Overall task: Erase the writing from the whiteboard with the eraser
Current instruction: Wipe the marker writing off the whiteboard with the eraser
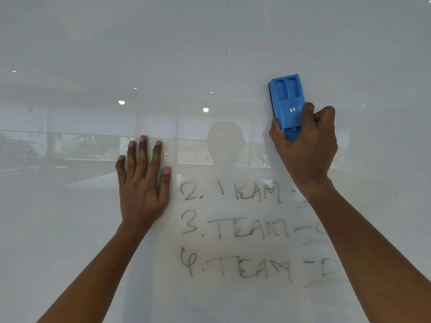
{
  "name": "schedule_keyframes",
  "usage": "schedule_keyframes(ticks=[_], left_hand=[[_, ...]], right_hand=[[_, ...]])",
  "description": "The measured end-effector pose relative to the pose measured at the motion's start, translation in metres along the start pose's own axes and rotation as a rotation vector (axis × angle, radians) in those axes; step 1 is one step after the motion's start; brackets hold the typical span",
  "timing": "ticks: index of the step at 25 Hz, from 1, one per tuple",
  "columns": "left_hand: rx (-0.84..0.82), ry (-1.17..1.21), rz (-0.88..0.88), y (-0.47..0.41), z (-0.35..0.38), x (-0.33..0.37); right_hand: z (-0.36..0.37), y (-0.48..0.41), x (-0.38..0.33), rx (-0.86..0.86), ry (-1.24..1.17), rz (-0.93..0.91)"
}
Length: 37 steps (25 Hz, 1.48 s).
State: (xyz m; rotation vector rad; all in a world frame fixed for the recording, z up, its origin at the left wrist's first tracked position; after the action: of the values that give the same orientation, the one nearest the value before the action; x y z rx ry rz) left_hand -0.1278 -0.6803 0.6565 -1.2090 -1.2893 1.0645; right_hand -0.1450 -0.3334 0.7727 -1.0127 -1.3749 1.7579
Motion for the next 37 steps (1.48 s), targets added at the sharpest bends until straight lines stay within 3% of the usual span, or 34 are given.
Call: schedule_keyframes(ticks=[18, 20, 24, 28, 30, 35, 37], left_hand=[[0.003, -0.028, 0.003, 0.001, -0.003, 0.004], [0.002, -0.026, 0.003, 0.001, -0.002, 0.004], [-0.019, -0.004, 0.008, -0.001, 0.0, 0.0], [-0.009, 0.001, -0.002, 0.0, -0.002, -0.001], [-0.011, 0.015, 0.002, 0.0, -0.002, 0.0], [0.009, 0.003, -0.001, 0.0, -0.002, 0.002], [0.005, -0.001, -0.002, 0.0, -0.001, 0.001]], right_hand=[[0.004, 0.022, -0.013, -0.012, 0.009, 0.105], [0.012, 0.058, -0.047, -0.076, -0.041, 0.007], [0.026, 0.182, -0.122, -0.328, -0.113, -0.374], [0.024, 0.21, -0.118, -0.318, -0.044, -0.426], [0.018, 0.186, -0.094, -0.275, -0.029, -0.349], [0.001, 0.13, -0.032, -0.063, 0.01, 0.144], [0.009, 0.145, -0.056, -0.132, -0.064, 0.113]])
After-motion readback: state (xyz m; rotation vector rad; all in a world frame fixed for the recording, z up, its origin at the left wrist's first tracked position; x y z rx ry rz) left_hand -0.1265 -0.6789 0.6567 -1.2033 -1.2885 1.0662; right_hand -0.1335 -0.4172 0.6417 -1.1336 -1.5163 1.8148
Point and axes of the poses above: each hand's wrist, its own y-axis away from the middle knuckle, its own z-axis out of the palm, x = y × z, the point moved 8 cm from there along -y, towards the middle knuckle
